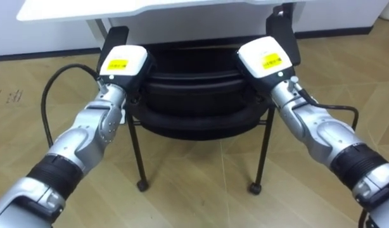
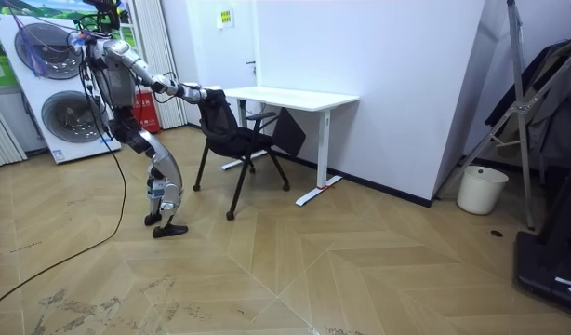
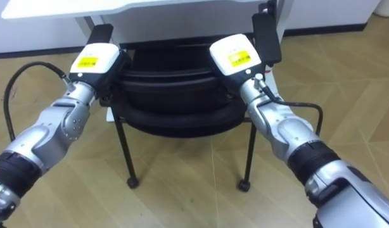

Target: Push chair

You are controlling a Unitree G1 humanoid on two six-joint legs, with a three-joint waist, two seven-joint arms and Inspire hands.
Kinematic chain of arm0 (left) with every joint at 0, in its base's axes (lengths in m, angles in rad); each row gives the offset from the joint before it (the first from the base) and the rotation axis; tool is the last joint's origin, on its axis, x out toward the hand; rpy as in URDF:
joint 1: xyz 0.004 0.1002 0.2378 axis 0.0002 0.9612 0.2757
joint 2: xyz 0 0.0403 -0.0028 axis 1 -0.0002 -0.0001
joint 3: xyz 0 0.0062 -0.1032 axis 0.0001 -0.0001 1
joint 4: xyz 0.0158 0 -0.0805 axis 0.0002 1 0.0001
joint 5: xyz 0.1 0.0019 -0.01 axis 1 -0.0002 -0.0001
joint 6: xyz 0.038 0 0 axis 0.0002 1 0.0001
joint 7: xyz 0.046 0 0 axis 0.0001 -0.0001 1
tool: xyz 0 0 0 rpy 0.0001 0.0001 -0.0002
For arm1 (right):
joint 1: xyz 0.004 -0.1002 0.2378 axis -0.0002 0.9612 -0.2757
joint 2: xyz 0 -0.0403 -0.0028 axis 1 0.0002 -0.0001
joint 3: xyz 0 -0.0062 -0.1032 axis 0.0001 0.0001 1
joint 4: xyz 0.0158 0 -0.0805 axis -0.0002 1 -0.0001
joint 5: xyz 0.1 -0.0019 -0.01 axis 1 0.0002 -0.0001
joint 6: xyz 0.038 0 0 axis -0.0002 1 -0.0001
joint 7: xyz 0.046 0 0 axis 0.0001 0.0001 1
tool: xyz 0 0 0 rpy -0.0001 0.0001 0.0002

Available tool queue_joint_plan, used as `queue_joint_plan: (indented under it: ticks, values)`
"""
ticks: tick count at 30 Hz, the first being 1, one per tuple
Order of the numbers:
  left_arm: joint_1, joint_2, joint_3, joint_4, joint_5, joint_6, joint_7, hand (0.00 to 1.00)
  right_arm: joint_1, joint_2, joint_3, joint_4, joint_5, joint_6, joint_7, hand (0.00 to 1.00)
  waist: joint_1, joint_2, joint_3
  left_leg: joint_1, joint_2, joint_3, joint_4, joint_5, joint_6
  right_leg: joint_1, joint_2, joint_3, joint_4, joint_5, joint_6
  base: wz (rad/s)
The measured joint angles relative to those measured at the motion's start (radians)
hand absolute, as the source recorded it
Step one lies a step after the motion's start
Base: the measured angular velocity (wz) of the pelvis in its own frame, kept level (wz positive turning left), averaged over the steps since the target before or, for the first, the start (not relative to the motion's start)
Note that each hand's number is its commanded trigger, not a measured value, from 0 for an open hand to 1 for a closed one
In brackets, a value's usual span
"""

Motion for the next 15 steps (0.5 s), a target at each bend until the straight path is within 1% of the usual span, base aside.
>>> queue_joint_plan:
  ticks: [1, 2, 3, 4, 5, 6, 9, 11, 13, 15]
  values:
    - [0.001, -0.001, 0.000, 0.000, 0.000, -0.001, -0.003, 1.00, 0.001, 0.003, 0.000, 0.001, 0.000, 0.000, -0.001, 1.00, 0.002, 0.001, -0.0003, 0.001, 0.001, 0.001, -0.001, -0.002, 0.002, 0.000, 0.004, 0.006, -0.003, 0.003, 0.005, -0.09]
    - [0.000, 0.000, 0.000, 0.000, 0.000, -0.002, -0.003, 1.00, 0.001, 0.003, 0.000, 0.001, 0.000, 0.002, -0.002, 0.82, -0.001, 0.006, -0.0005, -0.003, 0.010, 0.001, -0.001, -0.004, 0.004, 0.001, 0.010, 0.005, -0.012, 0.010, 0.008, -0.04]
    - [-0.002, 0.000, 0.000, 0.000, 0.000, -0.002, -0.003, 1.00, 0.001, 0.002, 0.000, 0.001, 0.001, 0.003, -0.003, 0.00, -0.004, 0.014, -0.0002, -0.009, 0.014, -0.006, -0.001, -0.003, 0.004, 0.005, 0.022, 0.004, -0.031, 0.020, 0.012, 0.05]
    - [-0.003, 0.000, -0.001, 0.000, 0.000, -0.002, -0.003, 1.00, 0.001, 0.000, 0.000, 0.000, 0.002, 0.003, -0.004, 0.00, -0.007, 0.019, -0.0004, -0.014, 0.015, -0.011, -0.001, -0.003, 0.005, 0.007, 0.027, 0.001, -0.039, 0.025, 0.015, 0.06]
    - [-0.006, 0.000, -0.002, 0.000, 0.000, -0.002, -0.003, 0.07, 0.001, -0.002, -0.001, -0.003, 0.002, 0.004, -0.006, 0.00, -0.009, 0.026, 0.0001, -0.020, 0.018, -0.014, -0.003, -0.002, 0.007, 0.007, 0.036, 0.001, -0.055, 0.035, 0.017, 0.04]
    - [-0.007, 0.000, -0.002, 0.000, 0.000, -0.002, -0.003, 0.00, 0.000, -0.002, -0.001, -0.003, 0.002, 0.005, -0.007, 0.00, -0.009, 0.027, -0.0001, -0.021, 0.019, -0.014, -0.007, -0.001, 0.009, 0.007, 0.038, 0.000, -0.062, 0.040, 0.018, 0.00]
    - [-0.012, 0.002, -0.002, -0.001, 0.002, -0.003, -0.003, 0.00, 0.000, 0.002, -0.009, -0.006, 0.013, 0.020, -0.007, 0.00, -0.018, 0.030, -0.0004, -0.025, 0.011, -0.022, -0.023, 0.006, 0.017, 0.009, 0.038, -0.006, -0.081, 0.054, 0.024, 0.06]
    - [-0.016, -0.003, 0.004, -0.001, -0.001, -0.001, -0.003, 0.00, 0.000, 0.022, -0.032, -0.003, 0.032, 0.046, 0.006, 0.00, -0.027, 0.030, -0.0005, -0.024, 0.004, -0.025, -0.043, 0.017, 0.023, 0.014, 0.038, -0.012, -0.102, 0.068, 0.029, 0.06]
    - [-0.022, -0.011, 0.006, -0.001, -0.023, -0.002, -0.008, 0.00, -0.003, 0.022, -0.041, -0.004, 0.067, 0.055, 0.020, 0.00, -0.027, 0.029, -0.0010, -0.018, -0.006, -0.026, -0.063, 0.026, 0.027, 0.018, 0.034, -0.013, -0.115, 0.075, 0.034, 0.07]
    - [-0.038, -0.016, 0.006, -0.001, -0.045, -0.002, -0.023, 0.00, -0.021, 0.022, -0.040, 0.015, 0.102, 0.054, 0.027, 0.00, -0.024, 0.029, -0.0007, -0.018, -0.010, -0.025, -0.071, 0.032, 0.032, 0.018, 0.032, -0.013, -0.122, 0.081, 0.037, 0.02]
